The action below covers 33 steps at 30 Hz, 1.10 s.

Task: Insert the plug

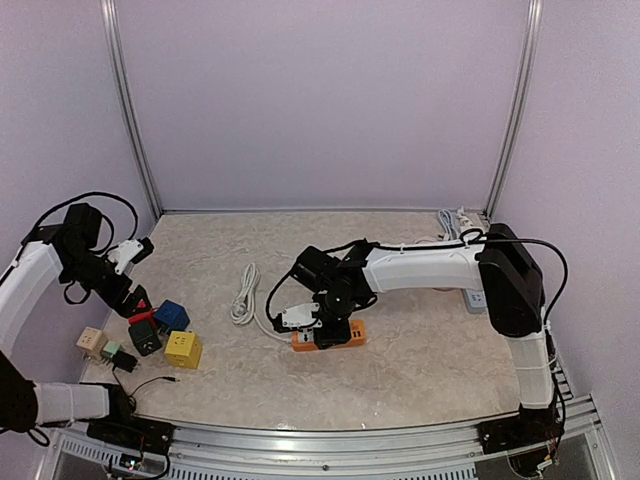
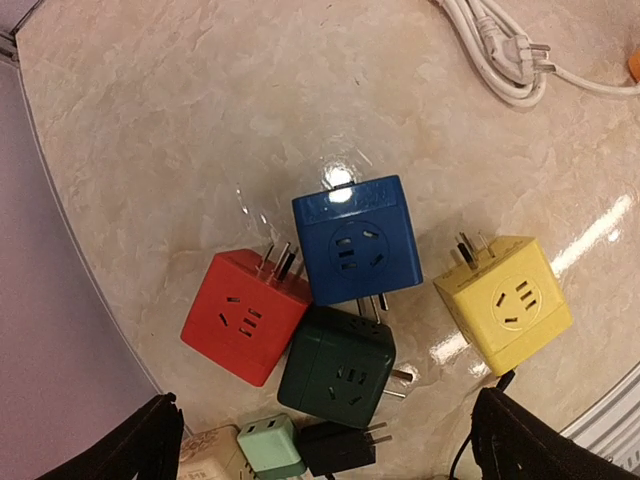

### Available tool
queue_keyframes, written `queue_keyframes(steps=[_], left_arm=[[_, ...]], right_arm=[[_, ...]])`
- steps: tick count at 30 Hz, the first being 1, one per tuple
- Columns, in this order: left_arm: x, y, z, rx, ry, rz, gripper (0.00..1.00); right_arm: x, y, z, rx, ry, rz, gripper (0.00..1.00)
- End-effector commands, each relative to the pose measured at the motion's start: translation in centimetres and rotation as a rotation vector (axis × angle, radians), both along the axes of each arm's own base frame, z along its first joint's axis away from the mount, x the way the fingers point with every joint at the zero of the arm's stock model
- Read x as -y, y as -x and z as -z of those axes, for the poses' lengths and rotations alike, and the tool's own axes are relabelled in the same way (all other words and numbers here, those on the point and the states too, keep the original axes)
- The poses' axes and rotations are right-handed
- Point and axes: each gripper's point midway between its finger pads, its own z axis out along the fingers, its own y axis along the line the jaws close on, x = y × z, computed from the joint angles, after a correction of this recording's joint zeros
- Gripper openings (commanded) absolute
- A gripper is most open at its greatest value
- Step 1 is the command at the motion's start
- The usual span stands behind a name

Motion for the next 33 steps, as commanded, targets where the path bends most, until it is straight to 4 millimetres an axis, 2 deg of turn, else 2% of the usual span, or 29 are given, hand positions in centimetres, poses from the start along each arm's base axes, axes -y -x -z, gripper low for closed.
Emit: queue_keyframes(steps=[1,3,5,7,8,11,14,16,20,23,28,30,33], left_arm=[[-0.5,2.1,1.2,-0.061,-0.070,0.061,0.99],[-0.3,2.9,1.5,-0.079,-0.072,0.088,0.99],[0.1,3.9,1.6,-0.098,-0.064,0.123,0.99],[0.6,5.1,1.6,-0.129,-0.054,0.171,0.99],[0.7,5.7,1.7,-0.149,-0.055,0.190,0.99],[-0.3,7.6,2.3,-0.219,-0.113,0.197,0.98],[-2.1,9.5,3.1,-0.290,-0.182,0.156,0.98],[-3.5,10.6,3.5,-0.329,-0.233,0.107,0.98],[-6.8,12.4,4.2,-0.404,-0.306,-0.039,0.95],[-9.0,12.7,5.1,-0.440,-0.341,-0.165,0.91],[-9.6,12.3,8.1,-0.443,-0.318,-0.203,0.87],[-10.0,11.5,9.2,-0.414,-0.323,-0.215,0.84],[-10.2,9.5,9.8,-0.391,-0.271,-0.269,0.67]], right_arm=[[4.0,2.6,2.2,-0.043,0.164,-0.165,0.14],[4.3,2.5,2.6,-0.044,0.180,-0.168,0.20],[4.1,2.2,2.9,-0.036,0.183,-0.166,0.33],[3.6,1.9,2.9,-0.023,0.169,-0.159,0.54],[3.3,1.6,2.7,-0.009,0.157,-0.149,0.59],[2.2,0.4,1.4,0.051,0.100,-0.116,0.70],[1.0,-0.3,-1.1,0.102,0.006,-0.080,0.94],[0.1,-0.4,-3.2,0.119,-0.082,-0.047,0.99],[-1.5,-0.2,-8.0,0.132,-0.274,0.009,1.00],[-2.3,0.0,-10.4,0.119,-0.375,0.057,1.00],[-3.3,-0.3,-12.1,0.104,-0.452,0.114,1.00],[-3.7,-0.6,-12.5,0.097,-0.469,0.141,1.00],[-4.7,-0.7,-13.1,0.074,-0.496,0.168,0.99]])
